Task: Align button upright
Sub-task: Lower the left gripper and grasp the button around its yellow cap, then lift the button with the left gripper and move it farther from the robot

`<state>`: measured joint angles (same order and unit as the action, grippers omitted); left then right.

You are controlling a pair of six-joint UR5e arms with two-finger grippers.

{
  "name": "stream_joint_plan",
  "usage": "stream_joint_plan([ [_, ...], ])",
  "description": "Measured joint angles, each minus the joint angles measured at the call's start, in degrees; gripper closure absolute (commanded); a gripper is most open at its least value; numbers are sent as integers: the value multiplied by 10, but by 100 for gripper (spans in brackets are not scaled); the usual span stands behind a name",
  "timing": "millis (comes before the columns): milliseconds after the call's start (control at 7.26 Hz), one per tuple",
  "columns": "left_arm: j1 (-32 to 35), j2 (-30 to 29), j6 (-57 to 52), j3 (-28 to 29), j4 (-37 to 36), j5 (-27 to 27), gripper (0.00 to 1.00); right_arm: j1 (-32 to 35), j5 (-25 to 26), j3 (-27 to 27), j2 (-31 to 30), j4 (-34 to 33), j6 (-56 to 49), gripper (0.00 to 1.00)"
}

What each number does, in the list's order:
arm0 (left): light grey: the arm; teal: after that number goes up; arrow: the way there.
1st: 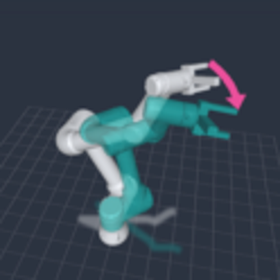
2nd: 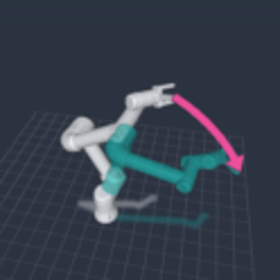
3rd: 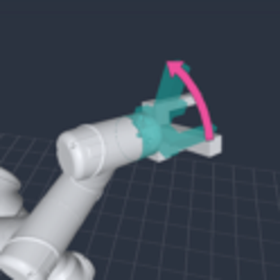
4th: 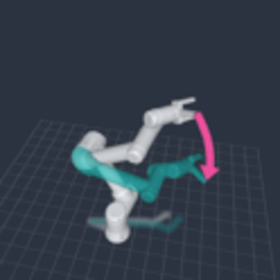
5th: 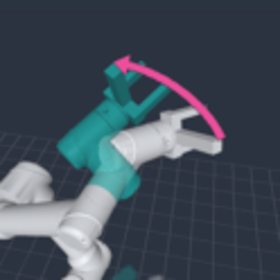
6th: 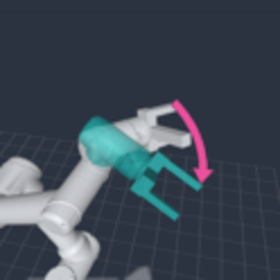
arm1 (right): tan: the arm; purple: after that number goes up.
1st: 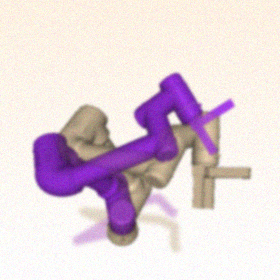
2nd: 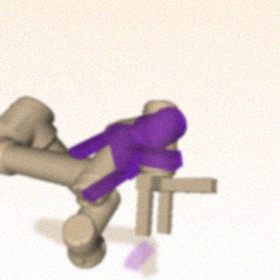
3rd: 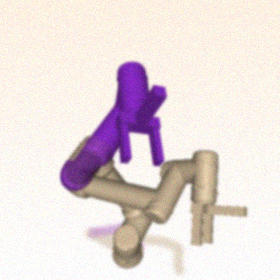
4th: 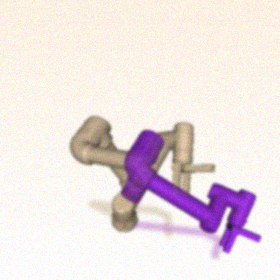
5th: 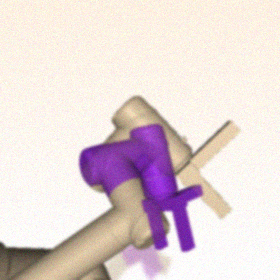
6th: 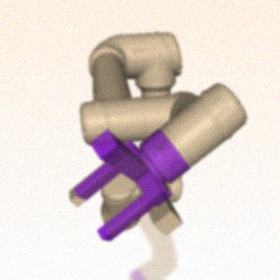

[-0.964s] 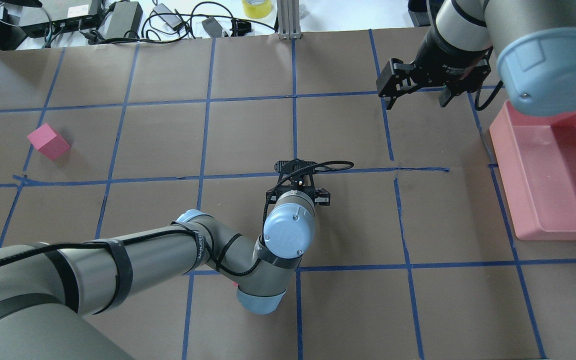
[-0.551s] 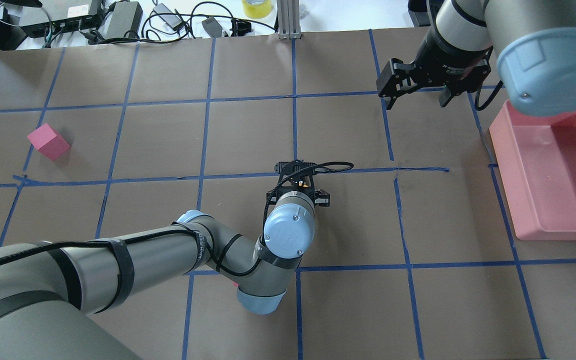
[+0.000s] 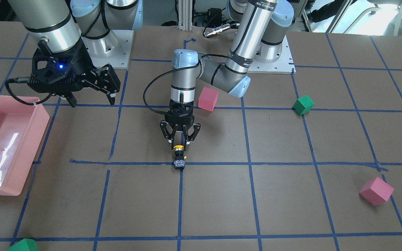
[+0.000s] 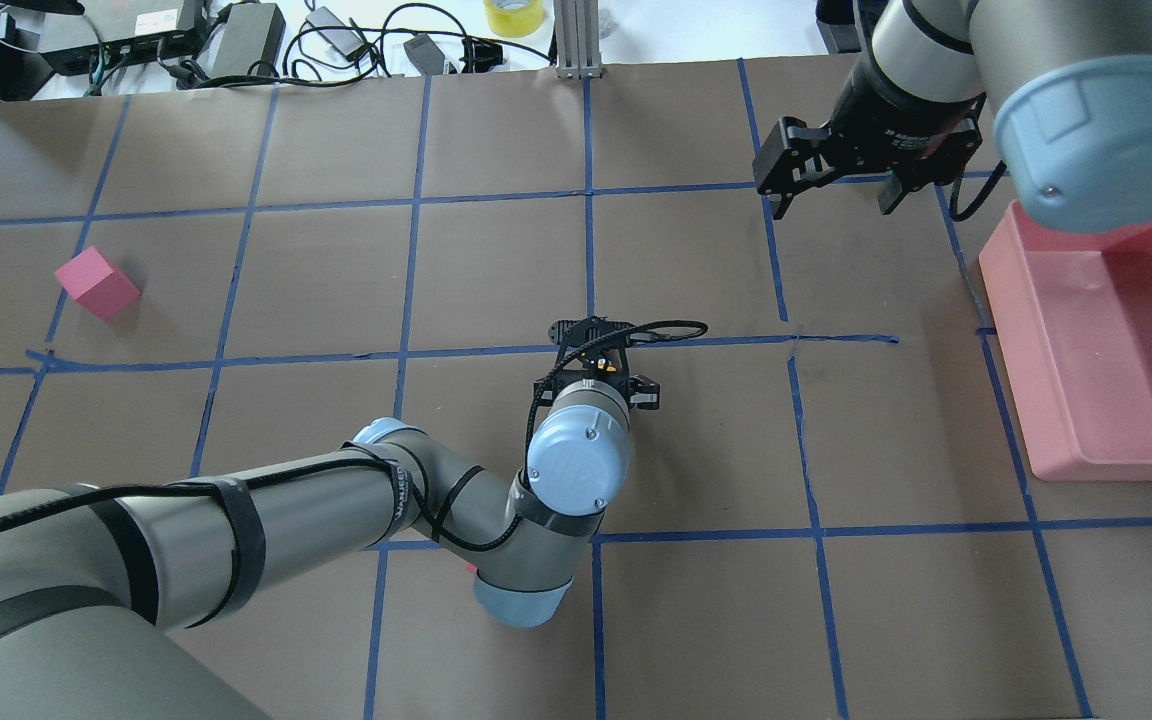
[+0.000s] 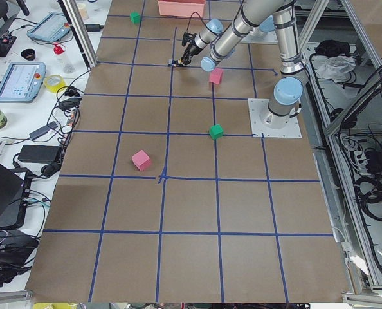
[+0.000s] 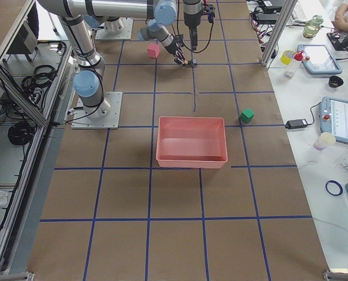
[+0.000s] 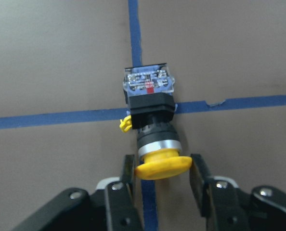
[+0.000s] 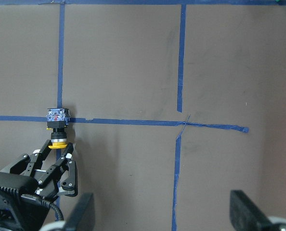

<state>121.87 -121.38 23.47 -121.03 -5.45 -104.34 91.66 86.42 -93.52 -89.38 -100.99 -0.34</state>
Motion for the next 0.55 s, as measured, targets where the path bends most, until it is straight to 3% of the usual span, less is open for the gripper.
stream_joint_plan([
  [551,-3,44,-13,34,50,14,65,-1,2,0,0,0,-4,0],
])
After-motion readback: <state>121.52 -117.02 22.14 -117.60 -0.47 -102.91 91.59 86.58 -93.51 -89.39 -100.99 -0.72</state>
